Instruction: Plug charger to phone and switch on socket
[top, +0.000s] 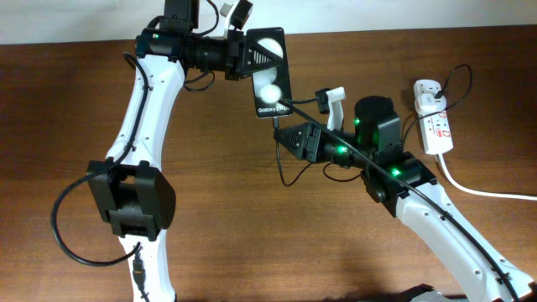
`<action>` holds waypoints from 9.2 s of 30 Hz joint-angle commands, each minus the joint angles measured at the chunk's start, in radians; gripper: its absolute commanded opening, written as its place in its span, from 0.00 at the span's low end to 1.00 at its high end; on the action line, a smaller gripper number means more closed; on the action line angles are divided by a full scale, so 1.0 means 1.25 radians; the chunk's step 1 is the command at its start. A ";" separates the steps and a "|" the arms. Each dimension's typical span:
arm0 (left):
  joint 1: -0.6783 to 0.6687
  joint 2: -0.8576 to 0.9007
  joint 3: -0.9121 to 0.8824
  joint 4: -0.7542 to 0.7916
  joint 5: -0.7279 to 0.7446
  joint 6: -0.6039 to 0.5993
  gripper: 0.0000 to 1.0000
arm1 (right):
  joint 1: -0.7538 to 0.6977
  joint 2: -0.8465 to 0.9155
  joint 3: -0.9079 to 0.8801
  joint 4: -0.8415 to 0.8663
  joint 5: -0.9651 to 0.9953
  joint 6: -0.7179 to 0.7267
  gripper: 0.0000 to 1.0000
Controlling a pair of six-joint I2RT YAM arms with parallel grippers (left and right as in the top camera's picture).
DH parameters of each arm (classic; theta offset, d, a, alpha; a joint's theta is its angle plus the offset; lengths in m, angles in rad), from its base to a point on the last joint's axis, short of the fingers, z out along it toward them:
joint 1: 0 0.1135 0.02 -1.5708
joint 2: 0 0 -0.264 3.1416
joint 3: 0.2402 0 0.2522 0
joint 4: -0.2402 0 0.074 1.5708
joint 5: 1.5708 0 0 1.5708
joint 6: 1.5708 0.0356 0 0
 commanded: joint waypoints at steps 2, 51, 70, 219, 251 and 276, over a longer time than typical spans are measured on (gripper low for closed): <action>0.003 -0.001 0.005 -0.005 -0.045 0.017 0.00 | -0.005 -0.002 0.017 -0.030 0.004 -0.035 0.54; -0.036 0.013 -0.366 0.081 -0.534 0.045 0.00 | -0.004 -0.001 0.017 -0.268 0.130 -0.120 0.60; -0.075 0.098 -0.366 0.058 -0.532 0.038 0.00 | -0.004 -0.001 0.017 -0.268 0.133 -0.120 0.60; 0.008 -0.170 0.419 -0.612 -1.037 0.075 0.99 | -0.768 0.223 0.388 -0.548 0.177 -0.340 0.04; 0.008 -0.170 0.419 -0.612 -1.037 0.075 0.99 | -0.731 0.540 0.414 -0.319 0.178 -0.267 0.04; 0.008 -0.170 0.419 -0.612 -1.037 0.075 0.99 | -0.683 0.630 0.414 -0.255 0.285 -0.262 0.04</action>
